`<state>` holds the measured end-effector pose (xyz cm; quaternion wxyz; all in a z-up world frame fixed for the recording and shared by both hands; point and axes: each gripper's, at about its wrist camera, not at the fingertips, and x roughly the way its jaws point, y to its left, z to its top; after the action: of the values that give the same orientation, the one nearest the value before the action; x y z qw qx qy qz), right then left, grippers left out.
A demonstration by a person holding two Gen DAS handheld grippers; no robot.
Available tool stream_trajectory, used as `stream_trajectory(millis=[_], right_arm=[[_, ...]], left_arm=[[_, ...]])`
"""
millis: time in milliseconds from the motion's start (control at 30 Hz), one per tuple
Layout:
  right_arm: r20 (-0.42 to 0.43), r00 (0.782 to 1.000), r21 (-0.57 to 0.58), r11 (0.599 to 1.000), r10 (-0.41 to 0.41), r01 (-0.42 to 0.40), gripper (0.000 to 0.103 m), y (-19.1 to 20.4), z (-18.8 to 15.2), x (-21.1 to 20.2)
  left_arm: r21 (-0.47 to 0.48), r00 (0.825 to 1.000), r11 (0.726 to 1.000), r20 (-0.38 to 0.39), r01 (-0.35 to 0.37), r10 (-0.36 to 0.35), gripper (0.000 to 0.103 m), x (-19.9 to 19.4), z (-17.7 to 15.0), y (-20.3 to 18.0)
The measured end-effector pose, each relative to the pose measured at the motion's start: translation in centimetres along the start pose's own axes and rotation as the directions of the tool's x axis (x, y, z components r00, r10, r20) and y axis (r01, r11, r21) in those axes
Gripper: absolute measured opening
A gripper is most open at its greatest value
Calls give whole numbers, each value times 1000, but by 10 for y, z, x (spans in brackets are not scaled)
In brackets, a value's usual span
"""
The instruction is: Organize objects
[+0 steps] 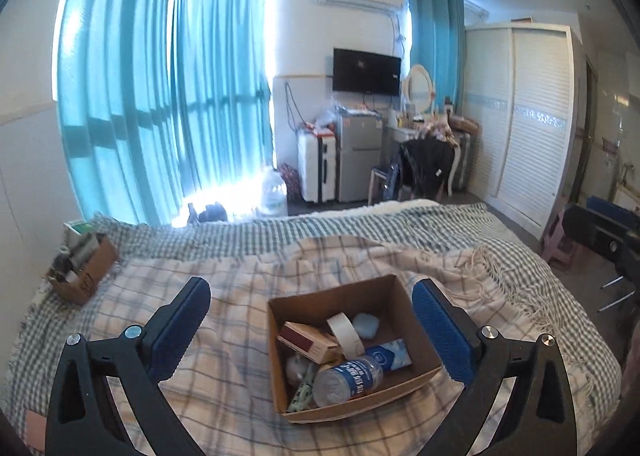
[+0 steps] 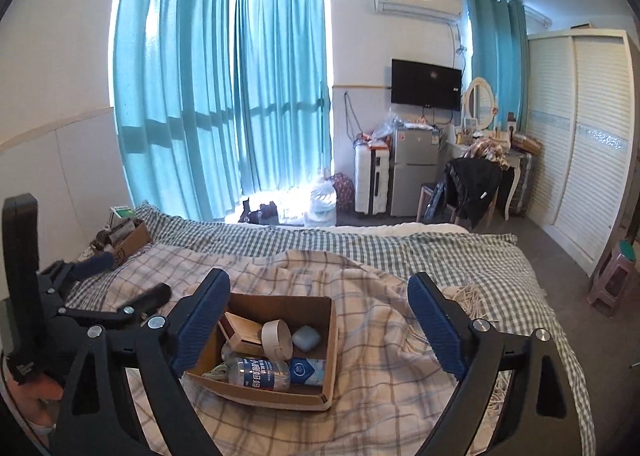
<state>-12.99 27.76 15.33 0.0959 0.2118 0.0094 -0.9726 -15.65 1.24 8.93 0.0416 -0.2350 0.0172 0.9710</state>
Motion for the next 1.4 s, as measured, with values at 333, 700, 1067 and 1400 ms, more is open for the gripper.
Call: stream_trajectory(millis=[333, 700, 1067, 1400], right_arm=[[57, 998, -81, 996, -36, 41, 103, 14, -19, -14], [101, 994, -54, 998, -33, 39, 103, 2, -91, 1], [44, 997, -44, 997, -62, 64, 103, -5, -127, 18], [46, 997, -64, 996, -61, 64, 103, 0, -131, 14]], left_arm=[[-156, 991, 984, 81, -90, 104, 103, -43, -25, 37], [-219, 987, 972, 121, -80, 108, 103, -56, -81, 49], [-79, 983, 986, 102, -145, 153, 103, -32, -124, 10], [-142, 991, 985, 77, -95, 107, 103, -36, -123, 21]])
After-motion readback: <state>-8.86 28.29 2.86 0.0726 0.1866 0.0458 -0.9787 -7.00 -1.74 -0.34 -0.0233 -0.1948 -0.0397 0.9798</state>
